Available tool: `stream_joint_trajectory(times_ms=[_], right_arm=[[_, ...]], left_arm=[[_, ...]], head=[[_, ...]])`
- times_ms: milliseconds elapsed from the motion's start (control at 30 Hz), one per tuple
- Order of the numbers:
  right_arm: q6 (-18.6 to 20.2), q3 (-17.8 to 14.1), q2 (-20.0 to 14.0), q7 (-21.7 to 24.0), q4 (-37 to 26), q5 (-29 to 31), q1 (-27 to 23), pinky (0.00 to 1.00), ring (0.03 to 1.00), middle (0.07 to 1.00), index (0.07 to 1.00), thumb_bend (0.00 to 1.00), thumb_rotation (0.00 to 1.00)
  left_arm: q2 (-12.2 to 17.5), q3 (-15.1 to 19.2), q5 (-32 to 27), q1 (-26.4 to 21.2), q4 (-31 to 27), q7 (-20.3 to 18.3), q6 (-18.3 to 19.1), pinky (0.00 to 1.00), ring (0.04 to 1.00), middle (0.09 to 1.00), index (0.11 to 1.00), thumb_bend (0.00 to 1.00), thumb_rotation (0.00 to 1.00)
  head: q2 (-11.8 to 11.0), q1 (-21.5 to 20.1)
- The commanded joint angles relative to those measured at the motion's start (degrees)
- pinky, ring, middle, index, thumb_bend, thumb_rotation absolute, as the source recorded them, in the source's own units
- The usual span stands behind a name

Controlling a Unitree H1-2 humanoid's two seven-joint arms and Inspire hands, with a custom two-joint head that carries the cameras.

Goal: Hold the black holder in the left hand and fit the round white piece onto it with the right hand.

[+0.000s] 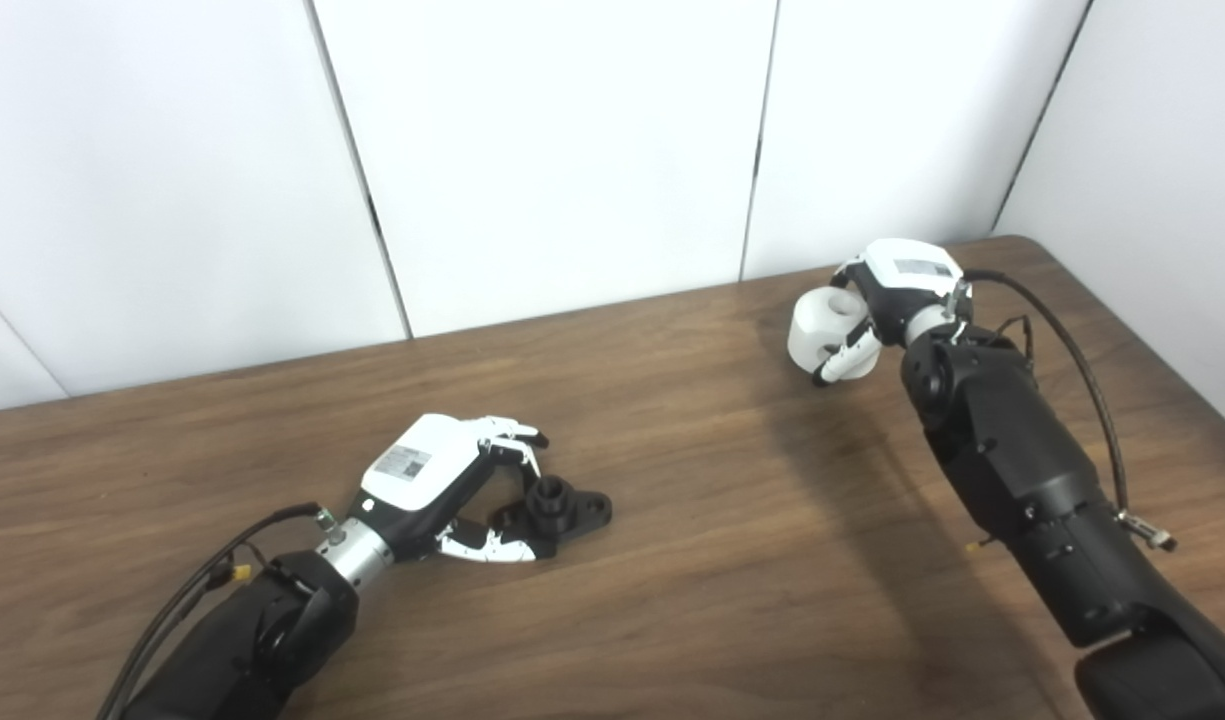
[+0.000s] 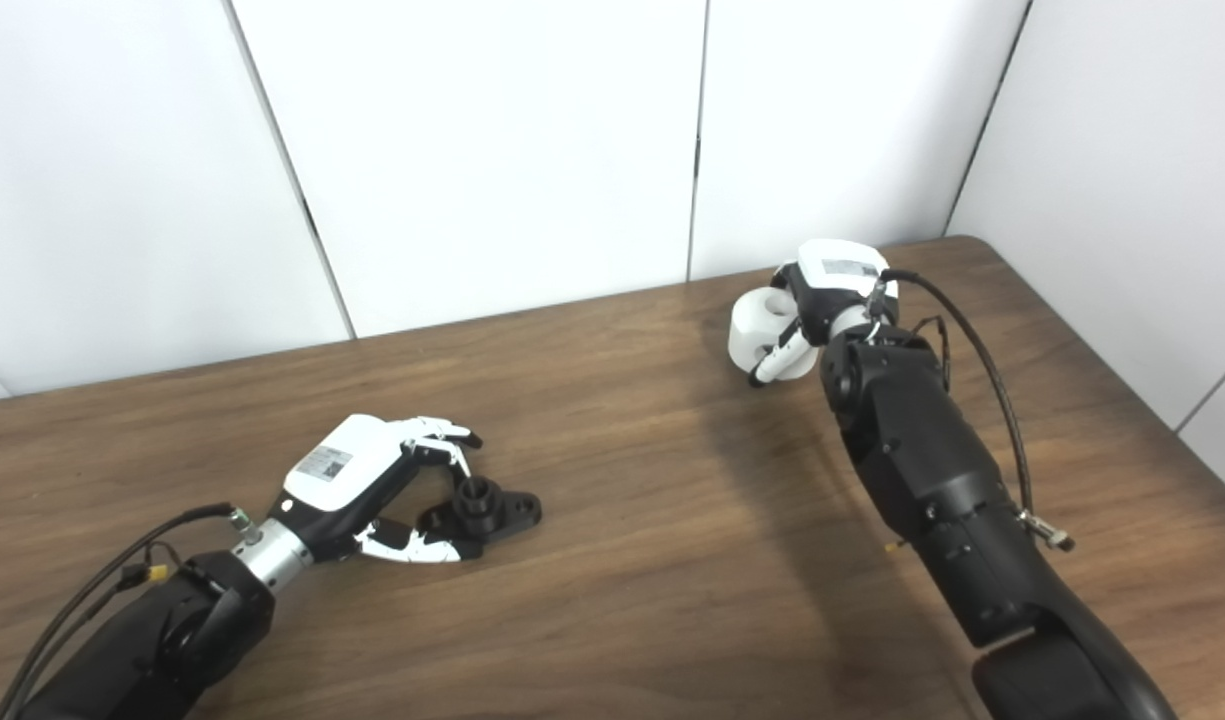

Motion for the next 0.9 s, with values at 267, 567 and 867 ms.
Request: stream_joint_trajectory(times_ms=[267, 567, 867], right_arm=[[0.3, -0.6, -2.1, -3.9, 0.4, 0.6, -2.0, 0.85, 0.882, 0.88, 0.71, 0.84, 0.3], [-0.5, 0.5, -2.8, -10.2, 1.7, 3.1, -1.7, 0.84, 0.796, 0.759, 0.484, 0.52, 0.15], [-0.3, 1.4, -3.5, -11.9, 0.9, 4.1, -1.2, 0.81, 0.781, 0.742, 0.484, 0.52, 0.15]], left_arm=[[3.6, -1.0, 2.4, 3.4, 2.2, -5.9, 1.2, 0.68, 0.812, 0.796, 0.487, 0.52, 0.06], [3.7, -0.7, 2.7, 3.5, 1.2, -6.8, 1.6, 0.68, 0.812, 0.795, 0.487, 0.52, 0.06], [3.6, -0.2, 2.7, 4.0, 0.5, -7.1, 1.6, 0.67, 0.803, 0.789, 0.487, 0.52, 0.06]], head=[[0.4, 0.2], [0.7, 0.5], [1.2, 0.9]])
